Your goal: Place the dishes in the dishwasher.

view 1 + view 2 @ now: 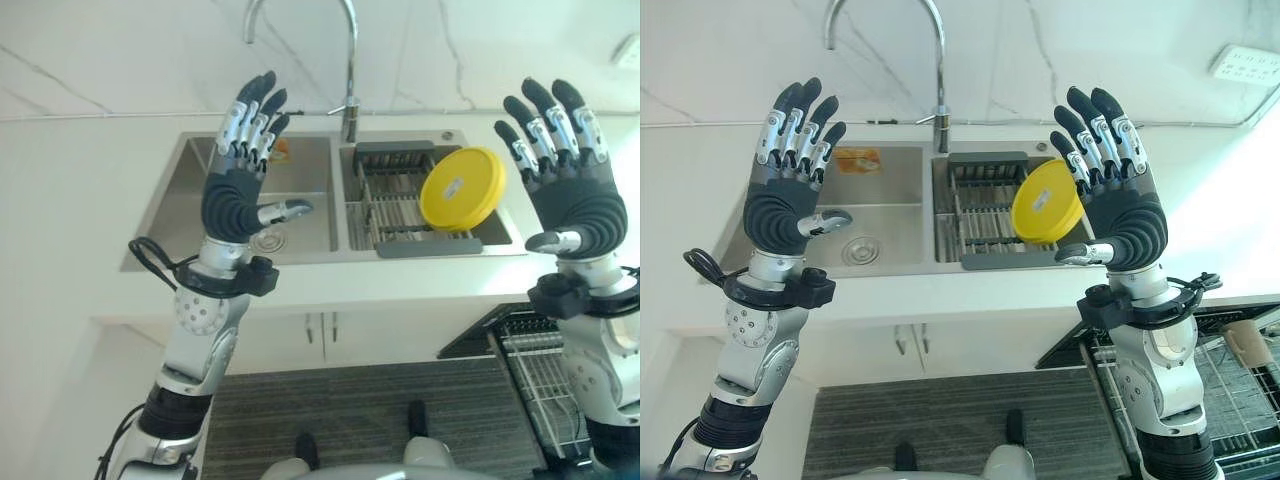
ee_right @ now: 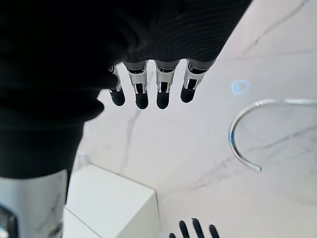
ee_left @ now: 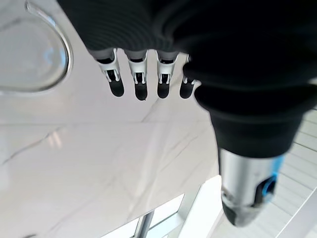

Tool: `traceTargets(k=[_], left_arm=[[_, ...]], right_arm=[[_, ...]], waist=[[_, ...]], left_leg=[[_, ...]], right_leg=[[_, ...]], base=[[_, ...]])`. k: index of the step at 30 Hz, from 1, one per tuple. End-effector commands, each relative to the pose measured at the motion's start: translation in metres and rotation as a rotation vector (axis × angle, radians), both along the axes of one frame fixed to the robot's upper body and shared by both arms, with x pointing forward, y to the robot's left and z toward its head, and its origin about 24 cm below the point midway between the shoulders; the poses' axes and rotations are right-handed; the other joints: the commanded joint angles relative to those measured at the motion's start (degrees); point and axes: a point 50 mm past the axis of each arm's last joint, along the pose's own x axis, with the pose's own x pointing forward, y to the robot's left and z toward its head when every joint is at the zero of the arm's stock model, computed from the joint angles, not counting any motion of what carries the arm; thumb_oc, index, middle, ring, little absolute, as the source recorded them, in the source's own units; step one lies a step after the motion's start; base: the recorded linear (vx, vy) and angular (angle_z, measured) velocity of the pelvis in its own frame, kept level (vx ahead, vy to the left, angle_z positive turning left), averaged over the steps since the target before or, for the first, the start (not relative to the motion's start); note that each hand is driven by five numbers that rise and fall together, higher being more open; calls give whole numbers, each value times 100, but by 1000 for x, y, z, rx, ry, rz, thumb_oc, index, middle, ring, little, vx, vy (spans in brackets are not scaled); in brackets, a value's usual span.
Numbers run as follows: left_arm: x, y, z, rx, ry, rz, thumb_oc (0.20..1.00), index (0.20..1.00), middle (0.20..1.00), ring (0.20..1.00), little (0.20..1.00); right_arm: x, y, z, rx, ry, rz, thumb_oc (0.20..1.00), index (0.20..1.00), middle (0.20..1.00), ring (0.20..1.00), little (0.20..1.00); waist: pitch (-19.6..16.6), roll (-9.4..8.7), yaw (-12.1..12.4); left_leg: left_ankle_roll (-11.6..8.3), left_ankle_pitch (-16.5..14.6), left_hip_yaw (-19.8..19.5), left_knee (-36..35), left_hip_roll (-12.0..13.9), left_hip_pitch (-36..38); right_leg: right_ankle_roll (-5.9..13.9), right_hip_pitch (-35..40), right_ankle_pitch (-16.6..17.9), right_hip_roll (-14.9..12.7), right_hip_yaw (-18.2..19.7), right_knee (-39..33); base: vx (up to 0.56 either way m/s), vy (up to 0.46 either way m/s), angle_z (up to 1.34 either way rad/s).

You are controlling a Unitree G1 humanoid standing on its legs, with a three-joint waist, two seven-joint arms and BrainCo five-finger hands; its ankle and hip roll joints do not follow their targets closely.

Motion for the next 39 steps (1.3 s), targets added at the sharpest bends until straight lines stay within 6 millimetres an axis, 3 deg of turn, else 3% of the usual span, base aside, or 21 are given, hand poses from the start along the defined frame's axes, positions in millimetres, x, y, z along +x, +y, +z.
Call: traceTargets(k=[1, 5, 7, 9, 11, 12, 15, 20, 24, 25, 26, 27, 29, 31, 34, 36, 39], left_arm=[[-11, -8, 22, 15, -137, -10, 1000, 1000, 1000, 1000, 1000], [-12, -6, 19, 12, -126, 4, 1000, 1000, 1000, 1000, 1000], [-14, -4, 18, 12, -124, 10, 1000, 1000, 1000, 1000, 1000], [-15, -5, 17, 17, -139, 15, 1000, 1000, 1000, 1000, 1000], [-12, -5, 16, 4, -126, 16, 1000, 1000, 1000, 1000, 1000], [-11, -7, 15, 4, -128, 17, 1000, 1000, 1000, 1000, 1000], [-9, -6, 12, 0, -112, 16, 1000, 1000, 1000, 1000, 1000], [-1, -8, 7, -3, -41, -8, 1000, 1000, 1000, 1000, 1000], [1, -9, 8, 4, -31, -54, 1000, 1000, 1000, 1000, 1000], [-1, -10, 9, 11, -48, -60, 1000, 1000, 1000, 1000, 1000], [-3, -11, 10, 20, -69, -57, 1000, 1000, 1000, 1000, 1000], [0, -11, 12, 12, -62, -71, 1000, 1000, 1000, 1000, 1000], [3, -14, 14, 29, -76, -68, 1000, 1000, 1000, 1000, 1000], [3, -7, 13, 16, -56, -36, 1000, 1000, 1000, 1000, 1000], [2, 0, 9, 13, -55, 43, 1000, 1000, 1000, 1000, 1000], [2, 1, 9, 8, -54, 63, 1000, 1000, 1000, 1000, 1000], [3, 1, 10, 10, -49, 57, 1000, 1000, 1000, 1000, 1000]], right_arm=[[-7, -3, 25, 14, -123, -7, 1000, 1000, 1000, 1000, 1000], [-3, -1, 29, 2, -103, 20, 1000, 1000, 1000, 1000, 1000], [-1, -2, 30, -17, -96, 11, 1000, 1000, 1000, 1000, 1000], [1, -4, 32, -29, -80, 19, 1000, 1000, 1000, 1000, 1000], [5, -1, 32, -31, -67, 11, 1000, 1000, 1000, 1000, 1000], [5, 0, 28, -32, -60, -2, 1000, 1000, 1000, 1000, 1000], [8, 0, 24, -25, -42, -7, 1000, 1000, 1000, 1000, 1000], [10, -7, 17, 32, 10, -70, 1000, 1000, 1000, 1000, 1000], [11, -7, 11, 24, 78, -54, 1000, 1000, 1000, 1000, 1000], [12, -8, 11, 4, 73, -57, 1000, 1000, 1000, 1000, 1000], [13, -9, 14, -9, 60, -55, 1000, 1000, 1000, 1000, 1000], [14, -13, 23, 1, 24, -73, 1000, 1000, 1000, 1000, 1000], [14, -13, 24, 10, -4, -112, 1000, 1000, 1000, 1000, 1000], [12, -13, 14, 43, 19, -113, 1000, 1000, 1000, 1000, 1000], [12, -9, 8, 32, 43, -84, 1000, 1000, 1000, 1000, 1000], [14, -6, 7, 7, 61, -102, 1000, 1000, 1000, 1000, 1000], [19, -9, 10, 24, 82, -151, 1000, 1000, 1000, 1000, 1000]], waist=[[47, 367, 38], [-10, 326, 84], [24, 309, 92], [138, 280, 171], [222, 343, 184], [261, 385, 181], [198, 440, 141], [10, 513, 15], [-2, 516, -133], [34, 489, -100], [114, 422, 24], [177, 384, 136], [193, 408, 146], [174, 471, 35], [172, 479, 20], [162, 486, 55], [115, 479, 82]], left_leg=[[-56, -293, 88, -12, 512, 30], [-338, -123, 316, 15, 910, 173], [-441, -171, 416, 508, 1014, 134], [-529, -6, 298, 1460, 977, -339], [-517, 169, 558, 596, 890, -608], [-527, 424, 742, 432, 1021, -682], [-415, 309, 703, 62, 906, -384], [-393, 35, 583, -12, 797, -104], [-339, -6, 771, -12, 723, 66], [-368, -22, 634, 216, 643, 39], [-430, -15, 154, 725, 544, -388], [-478, 222, -270, 392, 683, -842], [-434, 373, -110, 84, 725, -884], [-321, 196, 151, -12, 713, -581], [-338, 81, 547, -12, 818, -271], [-348, 64, 673, -12, 872, -201], [-363, 44, 588, -12, 904, -208]], right_leg=[[284, 63, -815, 416, -125, 50], [114, 183, -1030, 682, -170, 6], [8, 292, -1112, 794, -143, 6], [-150, 424, -1159, 891, -179, 6], [-79, 569, -1268, 922, -276, 6], [-90, 631, -1309, 901, -449, 6], [-61, 604, -1333, 805, -583, 6], [97, 520, -1273, 667, -604, 6], [99, 535, -1291, 695, -447, 6], [41, 551, -1315, 724, -276, 6], [-26, 573, -1295, 739, 34, 6], [34, 616, -1361, 720, 362, 6], [95, 598, -1406, 633, 243, 6], [239, 452, -1233, 457, 0, 6], [339, 411, -1128, 286, -572, 6], [350, 413, -1115, 240, -743, 6], [291, 398, -1176, 308, -677, 6]], base=[[101, -378, 2], [119, -356, -3], [131, -277, -14], [100, -196, -9], [85, 34, 8], [40, 83, 7], [68, 140, -7], [115, 77, -40], [94, 8, 0], [71, 37, -5], [38, 162, -38], [-31, 184, -52], [-39, 234, -77], [65, 198, -87], [49, 49, -85], [2, -12, -68], [26, -60, -9]])
